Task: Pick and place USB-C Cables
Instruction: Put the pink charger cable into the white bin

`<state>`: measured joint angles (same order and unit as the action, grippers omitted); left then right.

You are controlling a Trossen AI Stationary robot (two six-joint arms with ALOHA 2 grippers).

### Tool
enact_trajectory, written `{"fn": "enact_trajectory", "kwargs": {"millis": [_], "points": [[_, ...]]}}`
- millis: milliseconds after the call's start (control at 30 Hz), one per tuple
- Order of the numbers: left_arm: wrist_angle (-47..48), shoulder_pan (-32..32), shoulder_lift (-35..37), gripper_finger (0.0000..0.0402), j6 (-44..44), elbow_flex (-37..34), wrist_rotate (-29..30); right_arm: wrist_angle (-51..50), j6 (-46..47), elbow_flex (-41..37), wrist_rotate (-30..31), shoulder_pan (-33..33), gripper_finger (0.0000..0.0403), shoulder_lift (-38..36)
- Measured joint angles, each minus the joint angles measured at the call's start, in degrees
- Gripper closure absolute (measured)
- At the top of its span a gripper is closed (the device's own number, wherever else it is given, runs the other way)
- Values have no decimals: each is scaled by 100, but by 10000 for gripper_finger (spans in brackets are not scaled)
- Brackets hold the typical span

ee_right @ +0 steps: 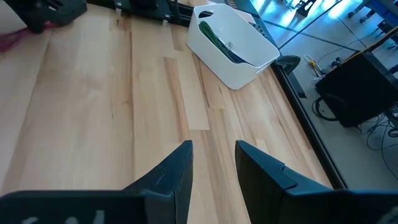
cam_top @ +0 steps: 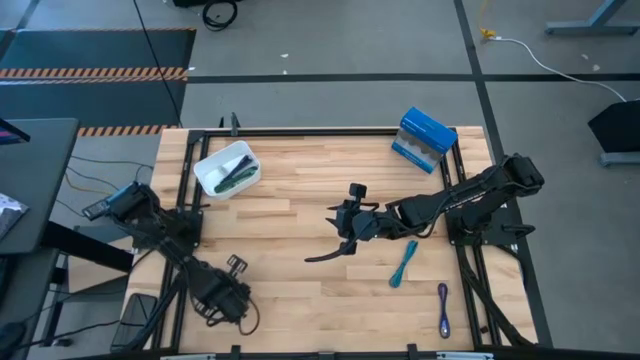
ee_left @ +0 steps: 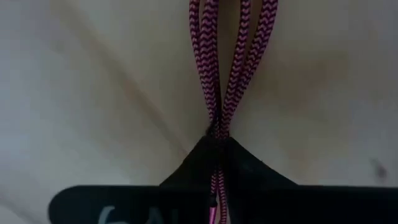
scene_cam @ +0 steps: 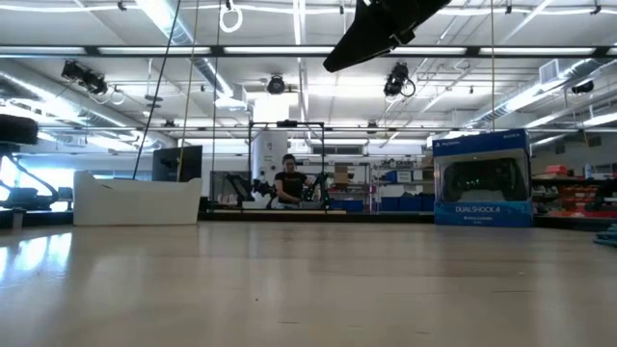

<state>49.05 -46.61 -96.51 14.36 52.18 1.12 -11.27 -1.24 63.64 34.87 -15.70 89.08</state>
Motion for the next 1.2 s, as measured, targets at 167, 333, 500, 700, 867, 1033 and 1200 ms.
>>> {"fn": "enact_trajectory", "kwargs": {"millis": [167, 333, 500, 700, 867, 1033, 1200], "points": [[851, 579, 6, 375, 98, 338, 583, -2, -54, 0, 1, 0, 276, 0], [1567, 1355, 99, 381, 157, 945, 1302, -30, -133, 0, -36, -80, 276, -1], [1715, 2179, 432, 381, 191, 1323, 1683, -344, -139, 2, -190, -276, 276, -4], [1703, 3390, 1099, 381, 329, 1283, 1909, -712, 53, 1, -137, -490, 276, -16], [1736, 4480, 1597, 381, 317, 1194, 1945, -742, 131, 2, -127, -598, 276, -76], [1948, 5520, 1843, 379, -8, 1192, 1989, -783, 172, 2, -129, -686, 276, -187], [2014, 6354, 1867, 380, -466, 1192, 1974, -780, 308, 2, -127, -748, 276, -305]]}}
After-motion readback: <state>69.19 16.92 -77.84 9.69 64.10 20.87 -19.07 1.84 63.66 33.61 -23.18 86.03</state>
